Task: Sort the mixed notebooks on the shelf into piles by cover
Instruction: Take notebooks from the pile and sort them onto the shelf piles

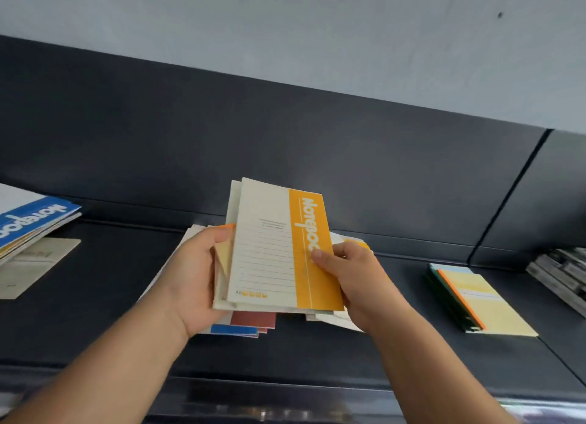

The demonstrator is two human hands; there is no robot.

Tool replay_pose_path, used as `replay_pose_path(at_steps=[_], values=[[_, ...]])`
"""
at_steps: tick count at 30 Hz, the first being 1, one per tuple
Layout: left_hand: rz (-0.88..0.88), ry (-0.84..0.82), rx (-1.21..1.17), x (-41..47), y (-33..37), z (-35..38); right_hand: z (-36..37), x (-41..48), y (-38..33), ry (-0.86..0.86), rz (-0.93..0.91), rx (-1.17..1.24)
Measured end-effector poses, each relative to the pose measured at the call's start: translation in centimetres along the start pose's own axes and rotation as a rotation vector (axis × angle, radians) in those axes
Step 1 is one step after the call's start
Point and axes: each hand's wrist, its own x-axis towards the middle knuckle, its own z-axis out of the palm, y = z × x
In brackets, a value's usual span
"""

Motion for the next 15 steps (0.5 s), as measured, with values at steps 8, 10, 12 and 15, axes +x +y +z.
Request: replay_pose_path(at_steps=[8,10,12,15], values=[[-0.036,0.13,0.107,3.3,-6.5,8.5,-12.5,1.6,1.9,0.052,0.053,0.123],[-0.024,0.145,0.138,3.9,-7.9,10.4,-15.2,2.3,2.3,0.07,0.051,0.135],[-0.011,0.17,0.149,4.4,-9.3,11.8,-17.2,2.9,2.8,0.072,0.062,0.156],[0.015,0.221,0.146,4.9,-11.0,13.0,-19.2,3.6,3.5,0.057,0.071,0.154]])
